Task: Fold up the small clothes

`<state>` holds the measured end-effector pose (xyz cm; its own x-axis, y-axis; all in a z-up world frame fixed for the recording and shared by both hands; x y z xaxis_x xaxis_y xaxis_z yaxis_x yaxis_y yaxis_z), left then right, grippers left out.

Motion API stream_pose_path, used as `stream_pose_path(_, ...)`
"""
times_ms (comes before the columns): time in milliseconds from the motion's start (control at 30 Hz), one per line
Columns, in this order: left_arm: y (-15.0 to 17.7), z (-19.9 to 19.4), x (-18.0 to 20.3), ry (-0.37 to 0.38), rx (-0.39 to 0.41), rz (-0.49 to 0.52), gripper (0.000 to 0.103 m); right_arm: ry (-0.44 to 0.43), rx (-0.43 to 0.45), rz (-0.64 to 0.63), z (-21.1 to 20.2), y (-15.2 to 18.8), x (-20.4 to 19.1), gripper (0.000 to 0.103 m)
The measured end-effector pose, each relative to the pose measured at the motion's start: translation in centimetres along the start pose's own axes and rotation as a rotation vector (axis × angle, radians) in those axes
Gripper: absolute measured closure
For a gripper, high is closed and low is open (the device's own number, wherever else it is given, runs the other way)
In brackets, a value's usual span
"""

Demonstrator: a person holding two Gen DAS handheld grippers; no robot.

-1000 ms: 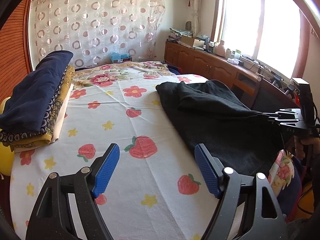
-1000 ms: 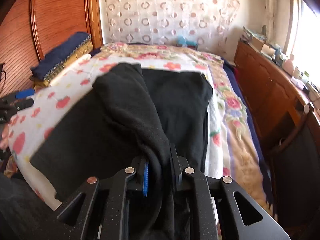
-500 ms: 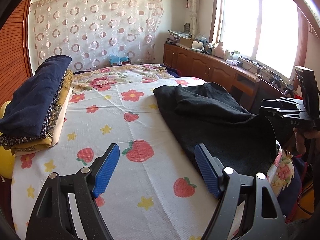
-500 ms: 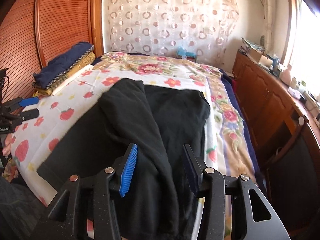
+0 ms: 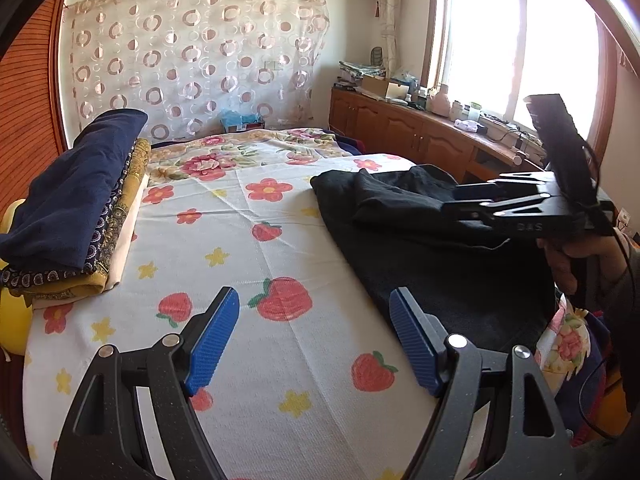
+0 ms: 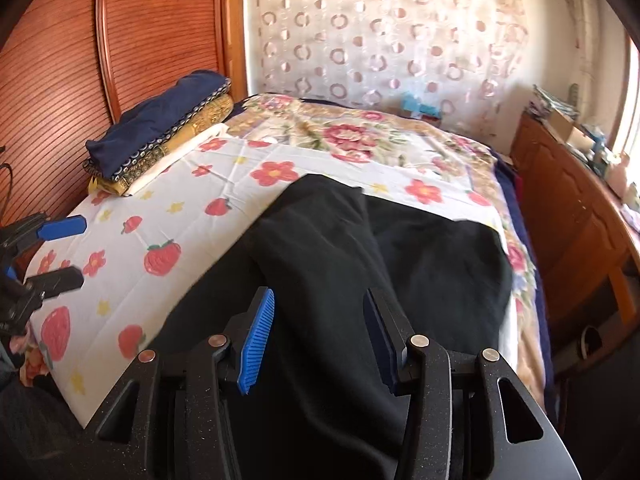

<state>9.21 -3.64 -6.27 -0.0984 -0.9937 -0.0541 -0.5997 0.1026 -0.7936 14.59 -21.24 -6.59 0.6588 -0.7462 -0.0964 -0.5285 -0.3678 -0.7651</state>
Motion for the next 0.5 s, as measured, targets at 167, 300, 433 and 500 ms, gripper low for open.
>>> stream_pose_path(167, 0.3, 0.2, 0.0, 0.004, -0.007, -0.004, 0.025, -0.008, -0.065, -0.024, 3.1, -0.9, 0.1, 0.055)
stream_pose_path(300, 0.6, 0.3, 0.2, 0.007, -0.013, -0.001, 0.025, -0.001, -0.136, -0.035, 5.8, -1.0, 0.8, 0.055)
stream_pose_path(433, 0.9, 0.5, 0.5, 0.011, -0.021, 0.003, 0.025, 0.006, -0.165, -0.047, 7.0, -1.0, 1.5, 0.055)
stream_pose_path(500, 0.9, 0.6, 0.6, 0.015, -0.024, 0.006, 0.025, -0.005, -0.164, -0.044, 7.3, -1.4, 1.8, 0.055)
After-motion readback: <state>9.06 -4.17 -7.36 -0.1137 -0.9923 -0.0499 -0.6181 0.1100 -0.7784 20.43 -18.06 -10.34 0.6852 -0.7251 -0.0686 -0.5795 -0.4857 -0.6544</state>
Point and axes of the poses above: each gripper's, at about its wrist camera, not at the fingertips, and z roughly the way its jaws point, x to its right, y to its underside, the point moved 4 cm from there along z, roughly the way its jaws point, and after that the axes turned 15 degrees about -y, right-handed, at the moved point
